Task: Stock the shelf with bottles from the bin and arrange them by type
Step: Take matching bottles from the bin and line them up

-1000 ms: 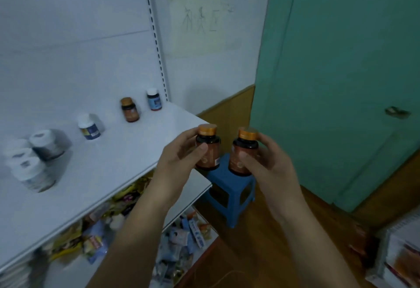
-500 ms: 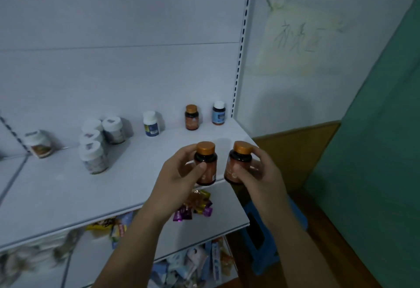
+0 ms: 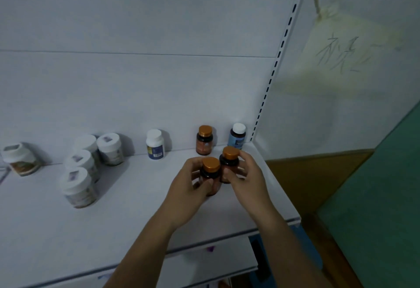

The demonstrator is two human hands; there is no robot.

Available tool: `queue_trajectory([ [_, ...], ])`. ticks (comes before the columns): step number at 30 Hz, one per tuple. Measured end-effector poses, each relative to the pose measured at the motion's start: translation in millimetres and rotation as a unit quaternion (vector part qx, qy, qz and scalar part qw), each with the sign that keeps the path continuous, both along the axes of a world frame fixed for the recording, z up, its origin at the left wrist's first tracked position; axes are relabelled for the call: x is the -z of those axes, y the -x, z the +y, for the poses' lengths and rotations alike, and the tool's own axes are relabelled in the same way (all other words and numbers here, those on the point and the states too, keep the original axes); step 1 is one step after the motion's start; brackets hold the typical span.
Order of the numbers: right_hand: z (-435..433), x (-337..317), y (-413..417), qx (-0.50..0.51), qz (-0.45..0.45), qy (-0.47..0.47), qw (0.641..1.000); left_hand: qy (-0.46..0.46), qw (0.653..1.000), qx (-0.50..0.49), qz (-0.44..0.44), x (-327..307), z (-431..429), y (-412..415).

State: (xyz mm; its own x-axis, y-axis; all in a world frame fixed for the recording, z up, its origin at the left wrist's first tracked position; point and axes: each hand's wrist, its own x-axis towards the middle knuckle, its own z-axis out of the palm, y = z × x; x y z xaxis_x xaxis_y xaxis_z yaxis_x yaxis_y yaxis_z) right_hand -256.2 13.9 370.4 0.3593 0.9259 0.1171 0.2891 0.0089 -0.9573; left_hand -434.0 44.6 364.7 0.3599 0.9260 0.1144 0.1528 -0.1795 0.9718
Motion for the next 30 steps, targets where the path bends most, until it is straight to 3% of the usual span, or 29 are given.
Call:
queue_trajectory([
  [16,64.6,10.2,-9.6,-0.123,0.046,0.009,0.991,-0.062,0.995,-0.055,0.061,-4.1,-3.4,-33.0],
  [30,70.8,14.5,-15.5,-0.131,0.070,0.024,0.989,-0.064,0.988,-0.102,0.099,7.8,10.8,-50.4],
])
